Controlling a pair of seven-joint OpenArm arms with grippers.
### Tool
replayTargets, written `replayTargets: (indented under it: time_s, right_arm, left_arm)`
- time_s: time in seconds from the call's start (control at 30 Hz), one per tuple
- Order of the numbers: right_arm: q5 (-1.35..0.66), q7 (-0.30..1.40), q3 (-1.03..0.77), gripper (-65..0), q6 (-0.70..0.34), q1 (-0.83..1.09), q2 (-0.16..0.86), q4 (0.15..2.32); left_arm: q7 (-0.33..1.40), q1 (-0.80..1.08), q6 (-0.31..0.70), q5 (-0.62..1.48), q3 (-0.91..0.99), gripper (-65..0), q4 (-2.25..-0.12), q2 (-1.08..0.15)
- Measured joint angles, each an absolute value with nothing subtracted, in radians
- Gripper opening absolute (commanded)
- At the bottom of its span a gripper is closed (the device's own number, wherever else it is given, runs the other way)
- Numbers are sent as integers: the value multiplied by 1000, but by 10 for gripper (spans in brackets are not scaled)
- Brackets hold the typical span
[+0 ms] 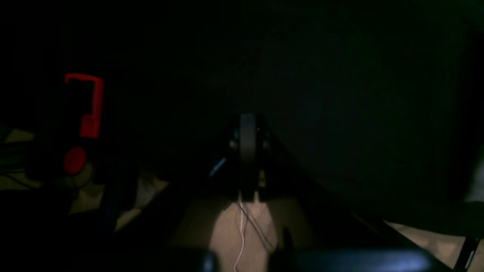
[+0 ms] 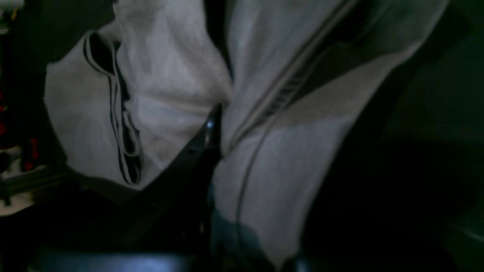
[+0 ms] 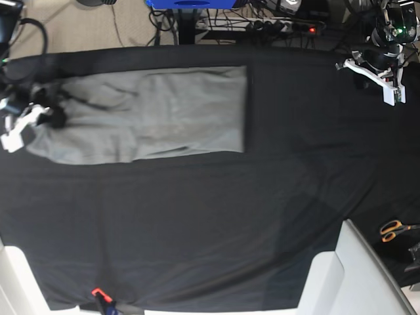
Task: Fold the T-shirt properly
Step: 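Grasp the remaining shirt end with the right gripper, then fold the held end with the right gripper over the folded stack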
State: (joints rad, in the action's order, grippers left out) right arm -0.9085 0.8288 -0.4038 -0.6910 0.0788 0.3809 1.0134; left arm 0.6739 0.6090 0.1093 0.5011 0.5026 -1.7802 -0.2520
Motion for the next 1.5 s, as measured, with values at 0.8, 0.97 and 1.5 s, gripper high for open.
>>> replayTargets:
  time_s: [0.8,0.97,1.5]
  right_arm:
    - [134,859,122,-648,-86,311,46,1835]
    - [289,853,236,-648,-64,326,-6,1840]
    - [322,885,421,-648,-7,327,-82,1839]
  left_arm:
    - [674,602,110,501,503,-650,-1781,-252]
    - [675,602,110,501,503,-650,-1781,-252]
    - [674,602,110,501,503,-650,-1781,-252]
